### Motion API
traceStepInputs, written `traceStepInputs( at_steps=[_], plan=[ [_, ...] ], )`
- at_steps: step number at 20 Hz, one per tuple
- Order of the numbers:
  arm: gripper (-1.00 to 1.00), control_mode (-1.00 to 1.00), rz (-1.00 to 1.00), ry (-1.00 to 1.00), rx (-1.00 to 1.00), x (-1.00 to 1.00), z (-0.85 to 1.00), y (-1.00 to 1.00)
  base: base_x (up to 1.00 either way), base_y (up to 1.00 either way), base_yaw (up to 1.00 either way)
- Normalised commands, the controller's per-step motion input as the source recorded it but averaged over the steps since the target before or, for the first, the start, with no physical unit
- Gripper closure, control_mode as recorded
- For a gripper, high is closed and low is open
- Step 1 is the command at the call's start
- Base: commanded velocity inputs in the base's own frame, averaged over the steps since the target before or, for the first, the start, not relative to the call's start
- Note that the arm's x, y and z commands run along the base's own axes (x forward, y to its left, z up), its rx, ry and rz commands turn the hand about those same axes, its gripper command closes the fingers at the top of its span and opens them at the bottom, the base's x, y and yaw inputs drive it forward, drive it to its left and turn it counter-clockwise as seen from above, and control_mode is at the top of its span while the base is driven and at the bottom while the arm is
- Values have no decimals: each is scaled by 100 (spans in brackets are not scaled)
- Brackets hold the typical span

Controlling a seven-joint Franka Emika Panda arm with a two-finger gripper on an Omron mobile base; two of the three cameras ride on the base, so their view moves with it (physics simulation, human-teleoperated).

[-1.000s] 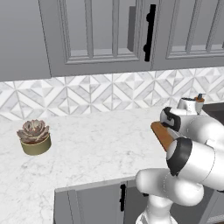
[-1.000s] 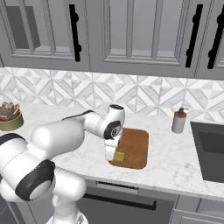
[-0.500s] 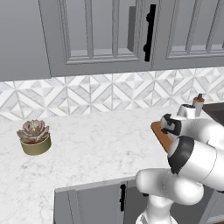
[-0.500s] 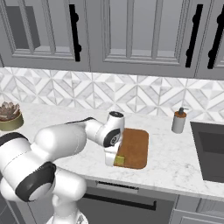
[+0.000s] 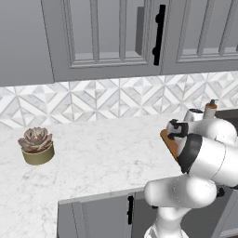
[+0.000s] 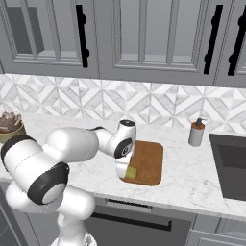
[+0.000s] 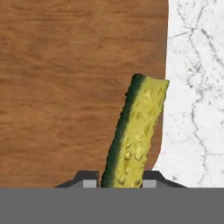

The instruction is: Pick up the sponge from the counter and clean the cutting board by briefly scrubbing or pressing down on the cutting board. Once finished, release the sponge.

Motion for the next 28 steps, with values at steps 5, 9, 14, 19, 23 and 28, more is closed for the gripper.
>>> traceStepInputs(
  at_steps=[5,9,14,19,23,28],
  plan=[
    [100,-100,0,-9,4,31,0,0,0,0,0],
    [100,-100,0,-10,5,35,0,0,0,0,0],
    [100,-100,0,-1,3,67,0,0,0,0,0],
    [100,-100,0,-2,4,76,0,0,0,0,0],
    [100,-100,1,-12,6,54,0,0,0,0,0],
    [100,-100,2,-14,7,63,0,0,0,0,0]
  ],
)
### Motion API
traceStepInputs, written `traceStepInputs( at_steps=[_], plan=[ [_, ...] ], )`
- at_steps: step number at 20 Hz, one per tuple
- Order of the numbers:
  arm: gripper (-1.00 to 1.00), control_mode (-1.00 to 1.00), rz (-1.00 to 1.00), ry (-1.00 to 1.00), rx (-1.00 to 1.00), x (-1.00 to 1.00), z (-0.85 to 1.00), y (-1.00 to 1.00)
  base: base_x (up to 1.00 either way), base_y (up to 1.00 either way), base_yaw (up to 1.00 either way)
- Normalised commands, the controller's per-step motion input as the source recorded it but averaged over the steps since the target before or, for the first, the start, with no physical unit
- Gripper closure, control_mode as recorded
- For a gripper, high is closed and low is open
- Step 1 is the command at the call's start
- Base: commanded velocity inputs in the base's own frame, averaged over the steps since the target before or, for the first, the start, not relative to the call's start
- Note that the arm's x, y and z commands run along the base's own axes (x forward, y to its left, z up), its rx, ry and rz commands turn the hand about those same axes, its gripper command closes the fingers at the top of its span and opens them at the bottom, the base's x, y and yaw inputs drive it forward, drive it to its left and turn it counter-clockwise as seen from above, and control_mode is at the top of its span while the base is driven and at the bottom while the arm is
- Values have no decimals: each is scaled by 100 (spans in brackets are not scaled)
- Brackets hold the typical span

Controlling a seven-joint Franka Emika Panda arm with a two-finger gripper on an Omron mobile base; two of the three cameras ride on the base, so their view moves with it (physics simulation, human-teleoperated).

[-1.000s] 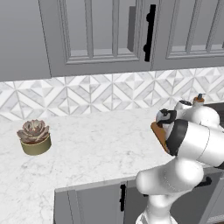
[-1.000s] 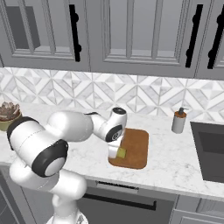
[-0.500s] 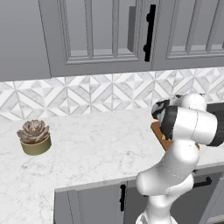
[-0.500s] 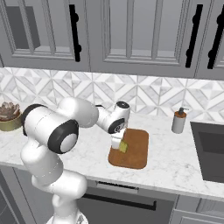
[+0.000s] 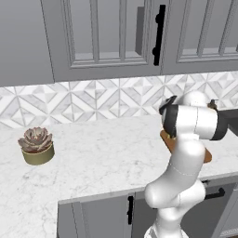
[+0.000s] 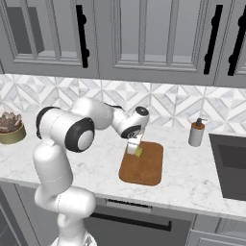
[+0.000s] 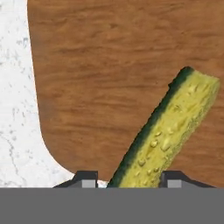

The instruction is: Pick up the sponge from the counter and clean the cutting board by briefly scrubbing or pressing down on the cutting board. Once finished, release the sponge.

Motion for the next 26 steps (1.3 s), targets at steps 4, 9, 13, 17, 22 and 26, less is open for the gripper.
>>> traceStepInputs(
  at_steps=[4,9,13,17,22,26],
  plan=[
    [100,-100,2,-11,3,71,0,-1,0,0,0],
    [100,-100,0,-9,-3,51,0,-3,0,0,0],
    [100,-100,0,-12,-12,-20,0,-27,0,0,0],
    [100,-100,0,-13,-12,-48,0,-35,0,0,0],
    [100,-100,0,-1,-11,-11,-9,-8,0,0,0],
    [100,-100,0,1,-3,6,0,-3,0,0,0]
  ],
)
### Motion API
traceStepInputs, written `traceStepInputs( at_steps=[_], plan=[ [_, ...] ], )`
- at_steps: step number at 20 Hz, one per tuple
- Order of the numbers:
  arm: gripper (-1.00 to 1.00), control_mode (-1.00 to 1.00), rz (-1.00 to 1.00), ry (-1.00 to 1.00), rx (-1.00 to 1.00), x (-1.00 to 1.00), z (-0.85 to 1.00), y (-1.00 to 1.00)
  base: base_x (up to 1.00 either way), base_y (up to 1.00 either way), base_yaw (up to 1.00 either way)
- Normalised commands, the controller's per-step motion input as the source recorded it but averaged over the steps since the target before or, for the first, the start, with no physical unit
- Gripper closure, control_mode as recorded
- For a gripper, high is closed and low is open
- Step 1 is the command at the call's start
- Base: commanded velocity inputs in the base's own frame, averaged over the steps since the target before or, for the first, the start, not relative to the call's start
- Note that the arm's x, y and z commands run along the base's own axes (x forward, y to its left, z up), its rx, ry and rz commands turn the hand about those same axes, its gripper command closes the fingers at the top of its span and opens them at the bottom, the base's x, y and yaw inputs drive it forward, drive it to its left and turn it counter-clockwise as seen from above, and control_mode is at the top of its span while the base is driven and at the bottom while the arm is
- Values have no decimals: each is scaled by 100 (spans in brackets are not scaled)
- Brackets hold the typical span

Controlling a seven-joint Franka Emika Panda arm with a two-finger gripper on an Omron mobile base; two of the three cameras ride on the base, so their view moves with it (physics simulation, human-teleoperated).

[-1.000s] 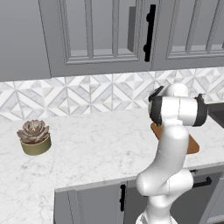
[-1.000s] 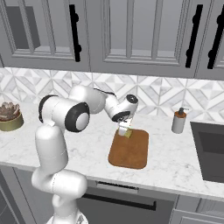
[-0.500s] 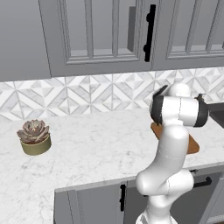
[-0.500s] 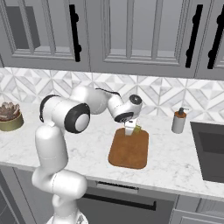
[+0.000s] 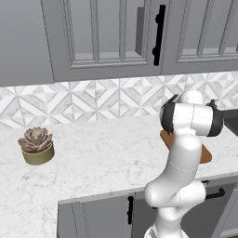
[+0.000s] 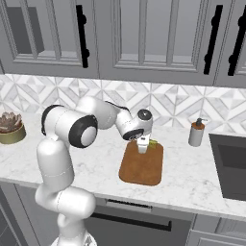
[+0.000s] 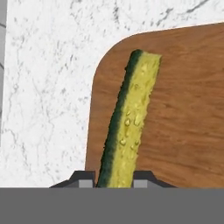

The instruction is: Pick up the sponge from the counter and clean the cutting board by briefly scrubbing or pressing down on the cutting board. Once finished, release the sponge.

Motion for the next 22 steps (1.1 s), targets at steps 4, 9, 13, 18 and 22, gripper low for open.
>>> traceStepInputs(
  at_steps=[4,9,13,18,22],
  plan=[
    [100,-100,0,0,0,8,-1,-9,0,0,0],
    [100,-100,0,4,-2,-10,-32,-18,0,0,0],
    [100,-100,-1,8,-1,-30,-47,-34,0,0,0],
    [100,-100,-8,5,0,-71,-22,-52,0,0,0],
    [100,-100,-14,4,1,-88,-19,-43,0,0,0]
  ],
)
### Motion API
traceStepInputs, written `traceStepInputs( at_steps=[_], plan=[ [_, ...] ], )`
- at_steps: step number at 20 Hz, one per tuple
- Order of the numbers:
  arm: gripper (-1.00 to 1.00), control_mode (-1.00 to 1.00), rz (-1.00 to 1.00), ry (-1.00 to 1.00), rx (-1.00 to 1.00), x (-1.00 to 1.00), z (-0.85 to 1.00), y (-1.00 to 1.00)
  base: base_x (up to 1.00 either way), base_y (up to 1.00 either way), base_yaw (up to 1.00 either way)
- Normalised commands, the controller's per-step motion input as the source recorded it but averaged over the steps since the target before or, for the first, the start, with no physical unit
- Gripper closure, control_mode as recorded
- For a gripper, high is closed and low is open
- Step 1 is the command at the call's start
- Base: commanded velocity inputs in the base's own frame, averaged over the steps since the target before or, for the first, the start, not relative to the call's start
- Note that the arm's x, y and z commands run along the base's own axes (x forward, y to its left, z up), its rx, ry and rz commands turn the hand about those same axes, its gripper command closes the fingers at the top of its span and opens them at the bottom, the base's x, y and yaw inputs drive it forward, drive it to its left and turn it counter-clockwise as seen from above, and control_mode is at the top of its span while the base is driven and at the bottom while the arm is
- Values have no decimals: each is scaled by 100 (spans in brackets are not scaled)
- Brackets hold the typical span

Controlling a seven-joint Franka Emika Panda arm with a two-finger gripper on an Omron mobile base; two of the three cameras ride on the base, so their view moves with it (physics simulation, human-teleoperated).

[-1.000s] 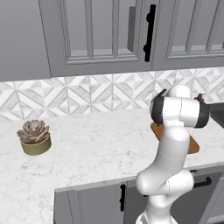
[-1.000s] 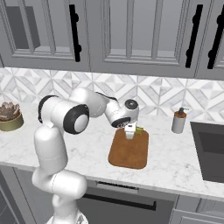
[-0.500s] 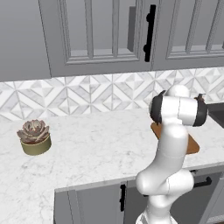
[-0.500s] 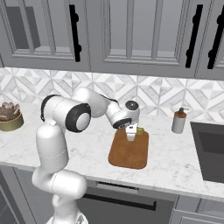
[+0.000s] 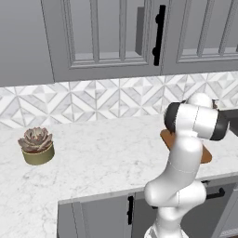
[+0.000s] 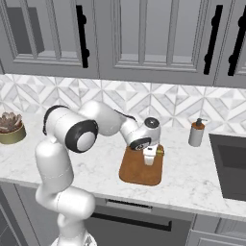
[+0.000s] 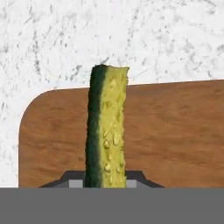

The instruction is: Pick up the sponge from the counter and clean the cutting board by briefly scrubbing or pressing down on the cutting board. Once finished, release the sponge.

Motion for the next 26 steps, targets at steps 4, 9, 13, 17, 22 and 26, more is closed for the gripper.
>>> traceStepInputs(
  at_steps=[4,9,13,17,22,26],
  plan=[
    [100,-100,-16,16,0,-98,-24,-15,0,0,0],
    [100,-100,-12,23,0,-100,-29,0,0,0,0],
    [100,-100,-4,30,0,-96,-7,0,0,0,0],
    [100,-100,0,26,0,-70,2,0,0,0,0],
    [100,-100,0,21,1,-74,7,-3,0,0,0],
    [100,-100,0,8,2,-50,45,-4,0,0,0]
  ],
)
